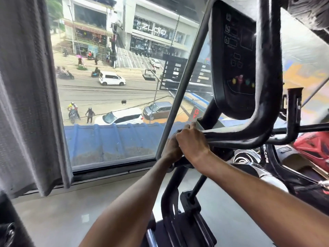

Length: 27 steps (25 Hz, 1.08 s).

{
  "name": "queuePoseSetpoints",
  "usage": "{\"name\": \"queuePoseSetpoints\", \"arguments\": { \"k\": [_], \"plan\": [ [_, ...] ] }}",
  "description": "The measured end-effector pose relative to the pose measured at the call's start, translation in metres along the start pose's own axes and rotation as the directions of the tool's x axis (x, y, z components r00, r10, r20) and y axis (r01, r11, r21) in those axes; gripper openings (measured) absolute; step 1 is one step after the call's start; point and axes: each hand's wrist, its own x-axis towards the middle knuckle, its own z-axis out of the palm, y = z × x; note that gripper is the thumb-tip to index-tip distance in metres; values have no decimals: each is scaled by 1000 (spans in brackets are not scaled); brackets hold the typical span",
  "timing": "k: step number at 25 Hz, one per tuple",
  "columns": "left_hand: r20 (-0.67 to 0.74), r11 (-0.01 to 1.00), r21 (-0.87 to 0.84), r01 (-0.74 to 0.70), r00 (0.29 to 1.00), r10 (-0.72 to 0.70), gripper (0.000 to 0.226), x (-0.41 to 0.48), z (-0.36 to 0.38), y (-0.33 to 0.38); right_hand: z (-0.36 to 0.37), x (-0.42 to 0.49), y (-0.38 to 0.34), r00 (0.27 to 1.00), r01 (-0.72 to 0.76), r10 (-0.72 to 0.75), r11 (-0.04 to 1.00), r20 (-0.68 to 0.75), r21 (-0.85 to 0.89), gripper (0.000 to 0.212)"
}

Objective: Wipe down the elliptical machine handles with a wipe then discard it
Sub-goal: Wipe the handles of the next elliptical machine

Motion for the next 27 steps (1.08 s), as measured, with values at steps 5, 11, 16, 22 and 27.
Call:
{"name": "queuePoseSetpoints", "arguments": {
  "k": [5, 11, 16, 22, 27],
  "plan": [
    [-20, 1000, -15, -20, 1000, 19, 33, 4, -1, -3, 14, 19, -6, 997, 78, -78, 997, -2, -11, 34],
    [-26, 988, 24, -153, 988, 153, 55, 16, 8, -14, -42, -11, 15, 999, 6, -6, 1000, 32, -23, 29],
    [-4, 985, 3, -170, 985, 170, 75, 33, 20, -36, -107, -43, 48, 993, -116, 118, 989, 14, -87, 30],
    [12, 994, 7, -105, 994, 105, 67, 10, 0, -9, -95, -24, 27, 987, -144, 148, 988, 70, -54, 27],
    [44, 998, -58, -14, 999, 17, 30, 5, -14, -7, -38, 20, 1, 985, -89, 93, 995, 142, -37, 26]
  ]
}}
